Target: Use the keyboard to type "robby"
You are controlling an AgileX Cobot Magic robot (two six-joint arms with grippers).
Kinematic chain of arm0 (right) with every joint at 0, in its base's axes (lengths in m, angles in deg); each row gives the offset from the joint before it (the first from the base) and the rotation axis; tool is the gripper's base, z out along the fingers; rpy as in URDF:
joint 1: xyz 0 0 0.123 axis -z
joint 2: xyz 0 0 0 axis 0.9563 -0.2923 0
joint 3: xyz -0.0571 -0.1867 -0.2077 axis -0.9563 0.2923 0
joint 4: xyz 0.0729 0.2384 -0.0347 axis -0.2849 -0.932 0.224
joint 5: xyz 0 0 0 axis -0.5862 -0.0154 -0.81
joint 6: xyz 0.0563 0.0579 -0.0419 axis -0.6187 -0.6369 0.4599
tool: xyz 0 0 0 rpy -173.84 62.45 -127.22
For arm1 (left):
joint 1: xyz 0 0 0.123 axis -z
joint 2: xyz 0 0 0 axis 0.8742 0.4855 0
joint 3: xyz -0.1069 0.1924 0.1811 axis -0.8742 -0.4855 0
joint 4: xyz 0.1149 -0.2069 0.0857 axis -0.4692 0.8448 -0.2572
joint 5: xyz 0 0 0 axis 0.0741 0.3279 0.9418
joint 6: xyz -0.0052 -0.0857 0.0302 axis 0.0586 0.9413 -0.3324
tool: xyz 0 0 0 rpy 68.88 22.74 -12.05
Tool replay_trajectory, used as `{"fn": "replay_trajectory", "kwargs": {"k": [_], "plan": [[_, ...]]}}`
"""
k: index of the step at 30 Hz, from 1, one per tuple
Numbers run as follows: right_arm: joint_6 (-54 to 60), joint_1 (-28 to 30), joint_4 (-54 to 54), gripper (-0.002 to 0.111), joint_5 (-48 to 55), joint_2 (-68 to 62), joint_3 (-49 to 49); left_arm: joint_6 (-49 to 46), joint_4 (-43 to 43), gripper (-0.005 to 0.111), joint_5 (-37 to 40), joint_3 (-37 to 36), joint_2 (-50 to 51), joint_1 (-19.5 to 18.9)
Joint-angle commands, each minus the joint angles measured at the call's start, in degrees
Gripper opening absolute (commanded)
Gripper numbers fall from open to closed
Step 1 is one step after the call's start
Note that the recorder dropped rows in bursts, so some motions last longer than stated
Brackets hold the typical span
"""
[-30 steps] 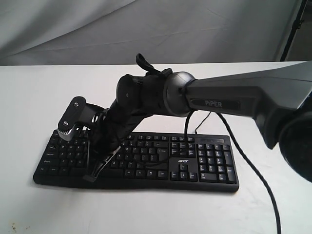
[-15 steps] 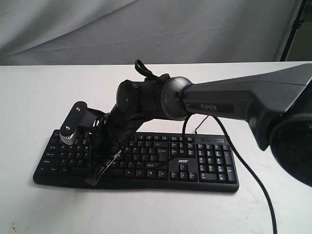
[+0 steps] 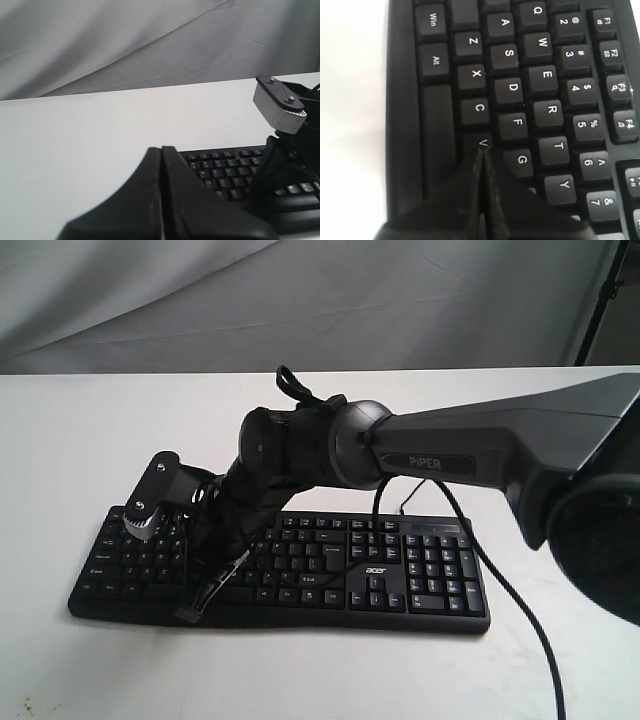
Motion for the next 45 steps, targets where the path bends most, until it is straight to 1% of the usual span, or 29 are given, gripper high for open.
{"fn": "replay_trajectory", "kwargs": {"k": [1, 31, 38, 45], "plan": [[0.0, -0.2, -0.2, 0.000, 0.6, 0.0, -0.1, 0.2, -0.3, 0.000, -0.3, -0.2, -0.2, 0.4], [-0.2, -0.1, 0.4, 0.000, 0.1, 1.8, -0.1, 0.2, -0.3, 0.000, -0.3, -0.2, -0.2, 0.4], [-0.3, -0.1, 0.7, 0.000, -0.1, 3.8, -0.1, 0.2, -0.3, 0.000, -0.3, -0.2, -0.2, 0.4], [-0.3, -0.1, 0.7, 0.000, 0.5, 2.8, -0.1, 0.2, -0.3, 0.000, -0.3, -0.2, -0.2, 0.4]]}}
